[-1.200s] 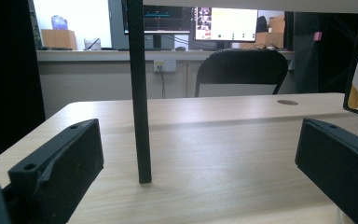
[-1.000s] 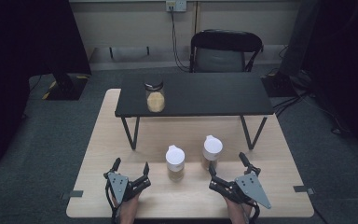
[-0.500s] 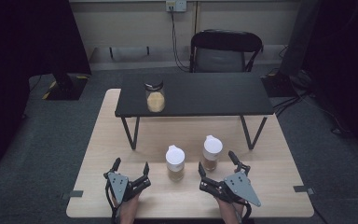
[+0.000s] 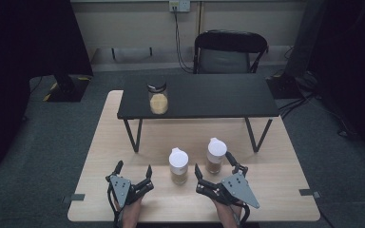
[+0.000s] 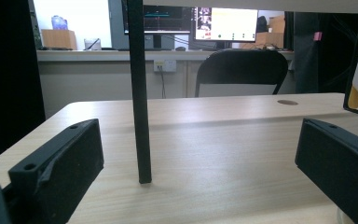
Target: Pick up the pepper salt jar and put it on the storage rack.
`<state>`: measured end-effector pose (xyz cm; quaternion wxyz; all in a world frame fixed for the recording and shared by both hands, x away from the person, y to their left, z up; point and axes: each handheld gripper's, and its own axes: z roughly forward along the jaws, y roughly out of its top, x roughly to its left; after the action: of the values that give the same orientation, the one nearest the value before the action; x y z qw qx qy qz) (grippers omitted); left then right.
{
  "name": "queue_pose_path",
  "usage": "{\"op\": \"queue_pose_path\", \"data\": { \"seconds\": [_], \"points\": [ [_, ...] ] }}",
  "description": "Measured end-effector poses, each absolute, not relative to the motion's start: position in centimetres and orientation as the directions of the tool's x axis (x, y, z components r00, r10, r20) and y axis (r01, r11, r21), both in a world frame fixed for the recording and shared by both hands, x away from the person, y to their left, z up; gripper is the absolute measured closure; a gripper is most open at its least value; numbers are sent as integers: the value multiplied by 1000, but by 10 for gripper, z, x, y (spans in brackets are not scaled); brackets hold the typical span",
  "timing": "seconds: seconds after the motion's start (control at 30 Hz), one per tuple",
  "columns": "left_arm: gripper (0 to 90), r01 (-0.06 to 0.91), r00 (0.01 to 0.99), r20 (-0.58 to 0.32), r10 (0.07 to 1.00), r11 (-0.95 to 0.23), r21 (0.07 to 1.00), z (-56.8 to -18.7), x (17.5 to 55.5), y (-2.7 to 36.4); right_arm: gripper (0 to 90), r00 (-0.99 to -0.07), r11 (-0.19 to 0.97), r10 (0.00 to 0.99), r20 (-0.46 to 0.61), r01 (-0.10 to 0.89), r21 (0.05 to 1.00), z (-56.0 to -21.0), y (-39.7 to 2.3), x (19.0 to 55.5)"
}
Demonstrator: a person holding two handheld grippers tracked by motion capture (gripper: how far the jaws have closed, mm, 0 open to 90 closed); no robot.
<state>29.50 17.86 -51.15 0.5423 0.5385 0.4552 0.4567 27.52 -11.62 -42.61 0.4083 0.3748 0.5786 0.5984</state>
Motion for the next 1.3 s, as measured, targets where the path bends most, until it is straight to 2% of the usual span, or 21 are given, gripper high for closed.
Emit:
{"op": "queue_pose_path", "data": {
  "seconds": [0.23, 0.7, 1.3],
  "points": [
    [4, -5, 168, -2, 986, 3, 1000, -512, 295, 179, 0, -399, 33, 915, -61, -78, 996, -419, -105, 275],
    [4, -5, 168, -2, 986, 3, 1000, -512, 295, 179, 1, -444, 28, 894, -64, -87, 996, -409, -79, 281],
    [6, -5, 168, -2, 986, 3, 1000, -512, 295, 179, 28, -454, 10, 891, -32, -52, 999, -419, -56, 287]
  ]
}}
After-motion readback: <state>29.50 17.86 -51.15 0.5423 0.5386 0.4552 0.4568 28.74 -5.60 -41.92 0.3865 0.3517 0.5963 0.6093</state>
